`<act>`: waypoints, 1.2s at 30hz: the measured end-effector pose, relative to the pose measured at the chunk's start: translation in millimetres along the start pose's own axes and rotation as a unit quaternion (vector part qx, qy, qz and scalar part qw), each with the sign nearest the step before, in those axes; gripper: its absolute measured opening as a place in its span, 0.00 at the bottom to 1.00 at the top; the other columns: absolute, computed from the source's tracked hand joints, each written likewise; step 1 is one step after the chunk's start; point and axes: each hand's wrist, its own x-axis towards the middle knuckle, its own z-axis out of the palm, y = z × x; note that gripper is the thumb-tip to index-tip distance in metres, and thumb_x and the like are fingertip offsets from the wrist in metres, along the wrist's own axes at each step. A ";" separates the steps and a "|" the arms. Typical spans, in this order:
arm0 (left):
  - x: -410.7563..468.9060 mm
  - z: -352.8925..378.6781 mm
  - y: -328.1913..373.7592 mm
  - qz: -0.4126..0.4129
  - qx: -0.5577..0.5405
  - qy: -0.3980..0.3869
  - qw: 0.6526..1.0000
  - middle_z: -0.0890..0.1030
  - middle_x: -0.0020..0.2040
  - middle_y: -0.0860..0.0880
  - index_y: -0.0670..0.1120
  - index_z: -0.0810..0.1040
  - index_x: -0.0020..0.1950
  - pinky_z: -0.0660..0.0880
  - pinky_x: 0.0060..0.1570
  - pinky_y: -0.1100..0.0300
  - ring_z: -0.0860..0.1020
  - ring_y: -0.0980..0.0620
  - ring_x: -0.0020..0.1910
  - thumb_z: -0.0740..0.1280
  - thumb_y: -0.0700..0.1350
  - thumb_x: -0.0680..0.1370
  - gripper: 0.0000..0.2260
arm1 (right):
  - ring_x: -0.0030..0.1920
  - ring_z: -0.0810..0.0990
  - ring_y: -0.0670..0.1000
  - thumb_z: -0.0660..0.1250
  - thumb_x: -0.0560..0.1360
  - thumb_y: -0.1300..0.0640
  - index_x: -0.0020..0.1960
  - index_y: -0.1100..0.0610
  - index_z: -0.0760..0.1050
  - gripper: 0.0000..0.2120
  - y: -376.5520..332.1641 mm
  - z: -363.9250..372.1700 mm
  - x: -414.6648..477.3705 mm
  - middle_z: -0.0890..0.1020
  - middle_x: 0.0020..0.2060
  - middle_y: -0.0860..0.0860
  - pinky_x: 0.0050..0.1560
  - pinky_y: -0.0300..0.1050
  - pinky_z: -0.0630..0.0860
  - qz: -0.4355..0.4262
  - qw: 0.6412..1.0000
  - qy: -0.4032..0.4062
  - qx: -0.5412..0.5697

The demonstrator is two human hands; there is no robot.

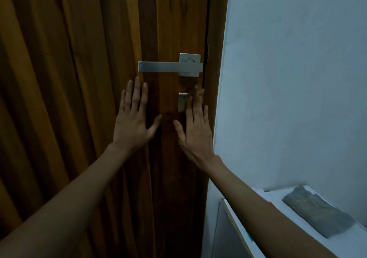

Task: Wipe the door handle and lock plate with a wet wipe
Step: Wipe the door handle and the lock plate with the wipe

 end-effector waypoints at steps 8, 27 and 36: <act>1.4 -1.1 -2.3 0.002 0.004 -0.010 1.000 0.45 0.81 0.41 0.41 0.46 0.81 0.45 0.79 0.47 0.42 0.45 0.81 0.54 0.64 0.81 0.38 | 0.80 0.45 0.51 0.54 0.83 0.45 0.80 0.59 0.47 0.32 20.9 19.6 -38.7 0.48 0.79 0.54 0.78 0.57 0.49 -0.095 0.986 -0.078 -0.114; -1.6 -2.7 -10.5 0.028 0.034 0.014 0.999 0.48 0.81 0.41 0.41 0.49 0.81 0.47 0.79 0.50 0.44 0.46 0.81 0.51 0.55 0.84 0.30 | 0.80 0.46 0.52 0.53 0.83 0.45 0.79 0.60 0.50 0.31 53.6 1.0 -41.3 0.51 0.79 0.55 0.79 0.55 0.49 -0.092 0.984 -0.079 -0.131; -2.0 -5.6 -15.9 0.055 0.058 0.019 0.997 0.50 0.81 0.41 0.41 0.49 0.81 0.49 0.79 0.50 0.47 0.45 0.81 0.51 0.53 0.85 0.28 | 0.79 0.41 0.51 0.52 0.83 0.43 0.80 0.59 0.46 0.33 -10.3 28.2 -45.9 0.47 0.79 0.55 0.79 0.51 0.42 -0.099 0.985 -0.117 -0.084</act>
